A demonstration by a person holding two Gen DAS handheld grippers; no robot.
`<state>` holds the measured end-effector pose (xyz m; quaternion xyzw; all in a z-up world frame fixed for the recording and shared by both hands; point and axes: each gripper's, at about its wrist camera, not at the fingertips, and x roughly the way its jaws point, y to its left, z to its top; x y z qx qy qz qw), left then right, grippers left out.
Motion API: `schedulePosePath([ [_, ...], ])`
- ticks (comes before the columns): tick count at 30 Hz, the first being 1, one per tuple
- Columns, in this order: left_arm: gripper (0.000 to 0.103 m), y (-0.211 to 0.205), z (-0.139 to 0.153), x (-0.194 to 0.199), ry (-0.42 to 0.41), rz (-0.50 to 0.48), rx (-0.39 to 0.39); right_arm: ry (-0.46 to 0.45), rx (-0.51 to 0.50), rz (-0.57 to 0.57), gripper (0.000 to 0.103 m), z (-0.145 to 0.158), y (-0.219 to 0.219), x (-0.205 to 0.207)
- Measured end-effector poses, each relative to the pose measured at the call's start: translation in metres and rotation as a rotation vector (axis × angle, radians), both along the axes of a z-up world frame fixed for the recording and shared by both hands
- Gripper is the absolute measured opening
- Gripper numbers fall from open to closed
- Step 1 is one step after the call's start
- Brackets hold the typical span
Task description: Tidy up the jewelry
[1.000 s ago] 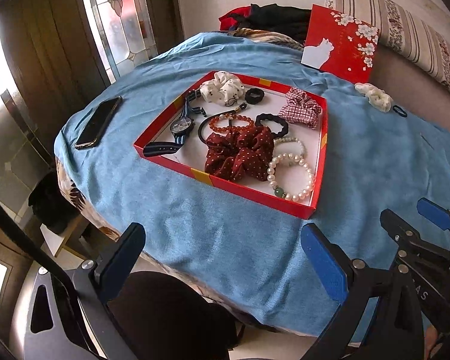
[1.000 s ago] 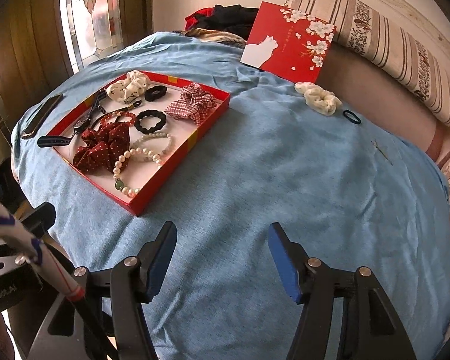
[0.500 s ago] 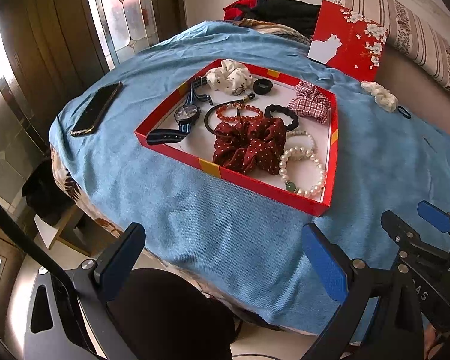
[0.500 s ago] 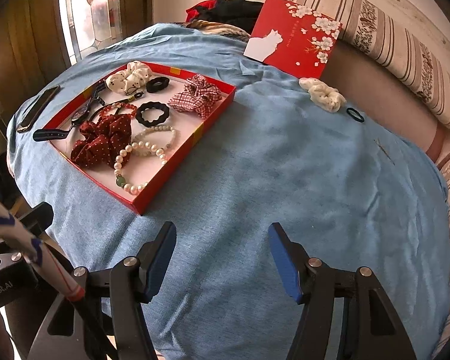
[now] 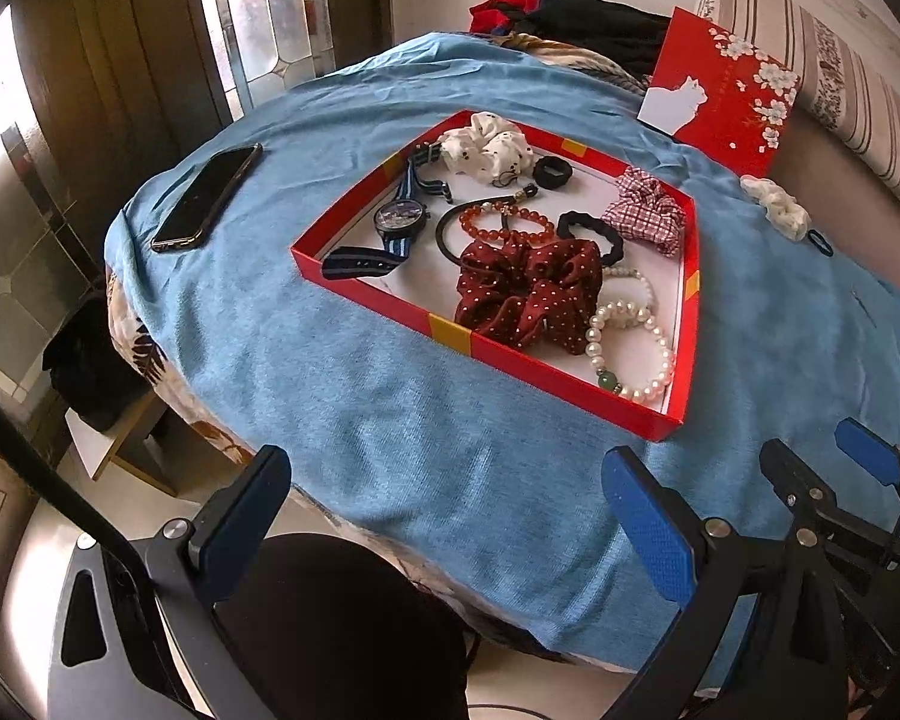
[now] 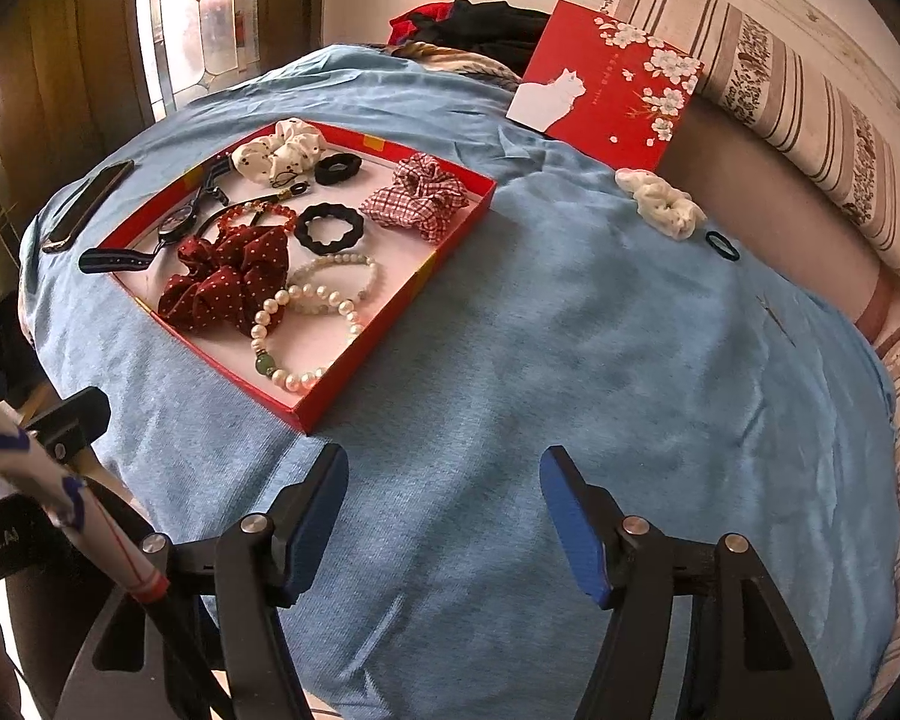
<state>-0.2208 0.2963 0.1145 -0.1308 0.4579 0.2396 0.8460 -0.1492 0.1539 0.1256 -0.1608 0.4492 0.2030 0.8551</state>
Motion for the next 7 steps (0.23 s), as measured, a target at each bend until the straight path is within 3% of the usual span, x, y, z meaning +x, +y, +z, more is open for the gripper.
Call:
schedulePosePath([
  [7,0.103,-0.0084,0.0028,0.0007,0.008,-0.01,0.03,0.016,0.022,-0.01,0.072,-0.0031,-0.0079,0.0008],
])
